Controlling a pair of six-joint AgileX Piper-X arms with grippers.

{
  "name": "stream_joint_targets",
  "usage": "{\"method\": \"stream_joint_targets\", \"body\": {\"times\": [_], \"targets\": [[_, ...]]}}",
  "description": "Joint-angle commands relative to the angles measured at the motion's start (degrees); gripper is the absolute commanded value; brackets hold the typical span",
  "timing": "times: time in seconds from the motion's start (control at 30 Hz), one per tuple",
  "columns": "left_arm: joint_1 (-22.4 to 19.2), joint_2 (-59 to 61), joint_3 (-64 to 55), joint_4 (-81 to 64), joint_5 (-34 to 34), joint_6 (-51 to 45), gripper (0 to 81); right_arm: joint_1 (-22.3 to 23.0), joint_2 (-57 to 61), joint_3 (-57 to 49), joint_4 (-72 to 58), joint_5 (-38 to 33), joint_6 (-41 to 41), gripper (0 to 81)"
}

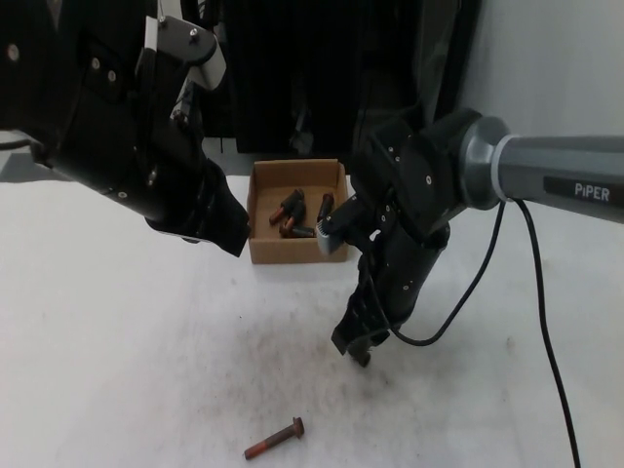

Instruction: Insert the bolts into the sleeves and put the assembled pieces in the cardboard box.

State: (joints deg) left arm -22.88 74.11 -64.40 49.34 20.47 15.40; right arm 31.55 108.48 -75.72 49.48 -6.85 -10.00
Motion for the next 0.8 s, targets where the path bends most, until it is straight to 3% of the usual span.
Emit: {"method": "stream_joint_targets", "body": {"times": [0.0,0.5,0.77], "targets": [[-0.1,-0.2,-0.6,-0.2,0.2,0.0,0.0,-0.1,-0.5,-0.1,-0.4,-0.5,-0.3,33.5],[-0.1,-0.2,-0.6,-0.1,0.2,0.0,0.0,0.0,0.9,0.1,-0.1,-4.7,-6.7,33.5],[-0.1,-0.2,-0.6,0.2,0.2,0.0,0.0,-0.3,1.9,0.1,1.3,-2.9,-7.7,33.5]]}}
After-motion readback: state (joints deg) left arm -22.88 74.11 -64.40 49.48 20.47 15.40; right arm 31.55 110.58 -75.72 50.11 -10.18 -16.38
